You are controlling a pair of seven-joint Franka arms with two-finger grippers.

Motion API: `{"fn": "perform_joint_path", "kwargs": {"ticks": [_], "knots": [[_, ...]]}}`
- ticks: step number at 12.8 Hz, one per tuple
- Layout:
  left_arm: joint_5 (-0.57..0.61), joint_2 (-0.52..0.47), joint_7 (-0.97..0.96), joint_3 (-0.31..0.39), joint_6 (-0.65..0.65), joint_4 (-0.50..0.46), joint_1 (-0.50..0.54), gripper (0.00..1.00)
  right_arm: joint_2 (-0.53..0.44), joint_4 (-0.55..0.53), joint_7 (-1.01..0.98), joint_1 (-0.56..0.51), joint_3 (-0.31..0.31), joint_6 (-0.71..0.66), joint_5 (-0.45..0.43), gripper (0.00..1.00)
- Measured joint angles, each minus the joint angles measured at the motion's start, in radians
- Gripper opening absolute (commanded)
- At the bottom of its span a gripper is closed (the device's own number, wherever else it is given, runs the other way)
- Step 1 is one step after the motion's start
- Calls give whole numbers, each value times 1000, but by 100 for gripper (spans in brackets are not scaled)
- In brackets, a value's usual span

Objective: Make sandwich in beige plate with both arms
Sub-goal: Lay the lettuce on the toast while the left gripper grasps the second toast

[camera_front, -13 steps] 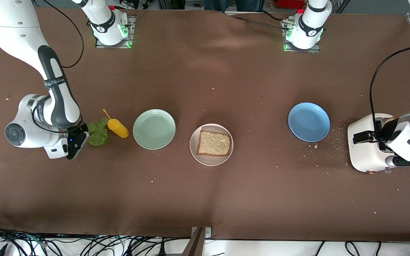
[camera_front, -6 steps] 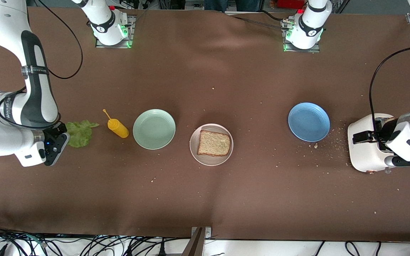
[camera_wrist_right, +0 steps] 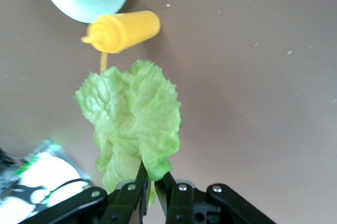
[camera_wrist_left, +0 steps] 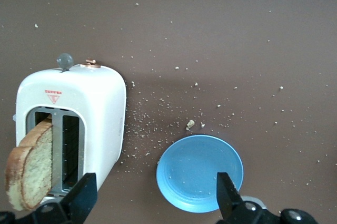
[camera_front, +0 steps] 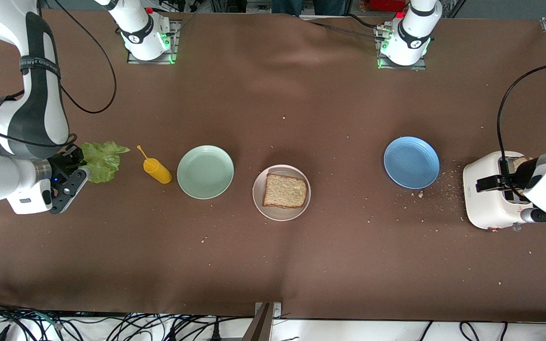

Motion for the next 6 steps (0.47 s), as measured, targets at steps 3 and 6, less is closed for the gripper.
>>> {"fn": "perform_joint_path", "kwargs": {"ticks": [3,6], "knots": [[0,21,107,8,1,-4,81,100,-4,22,245,48,47,-32,43,0],[0,45,196,9,13,-17,160,100,-5,28,551,82,99,-11,169,0]]}}
